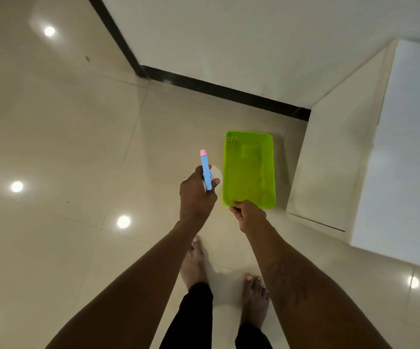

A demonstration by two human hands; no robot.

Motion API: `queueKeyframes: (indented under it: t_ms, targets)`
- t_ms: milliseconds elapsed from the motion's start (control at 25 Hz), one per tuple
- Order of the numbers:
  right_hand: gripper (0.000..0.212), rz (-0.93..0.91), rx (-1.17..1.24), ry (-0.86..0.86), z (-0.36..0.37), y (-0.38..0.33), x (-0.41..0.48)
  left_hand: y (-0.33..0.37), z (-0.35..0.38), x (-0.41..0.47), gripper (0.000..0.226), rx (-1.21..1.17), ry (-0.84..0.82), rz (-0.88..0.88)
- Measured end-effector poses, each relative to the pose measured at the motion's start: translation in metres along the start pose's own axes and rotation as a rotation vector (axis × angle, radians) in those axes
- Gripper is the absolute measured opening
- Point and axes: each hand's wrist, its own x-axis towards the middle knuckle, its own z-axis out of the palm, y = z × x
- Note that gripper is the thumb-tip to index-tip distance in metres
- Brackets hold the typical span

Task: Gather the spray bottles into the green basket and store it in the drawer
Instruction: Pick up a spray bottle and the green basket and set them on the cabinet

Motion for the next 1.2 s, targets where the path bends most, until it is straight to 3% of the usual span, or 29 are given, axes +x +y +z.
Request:
queueKeyframes:
  t_ms: [200, 760, 1000, 1120, 1200]
  targets:
    - [0.067, -0.027, 0.124, -0.018, 0.019, -0.017, 0.032, 0.006, 0.014, 0.039, 0.034, -0.011, -0.055, 0.162]
    - [0.056, 0.0, 0.227, -0.051, 0.048, -0.042, 0.096, 0.018, 0.079, 0.095, 0.031, -0.078, -0.057, 0.239]
    - [0.019, 0.086, 0.271, -0.055, 0.053, -0.055, 0.11, 0.03, 0.099, 0.109, 0.032, -0.102, -0.085, 0.265]
    - [0.047, 0.017, 0.261, 0.0, 0.049, -0.061, 0.097, 0.036, 0.107, 0.112, 0.032, -0.116, -0.118, 0.252]
    - [0.051, -0.004, 0.25, 0.017, 0.044, -0.066, 0.086, 0.041, 0.11, 0.111, 0.031, -0.146, -0.13, 0.225]
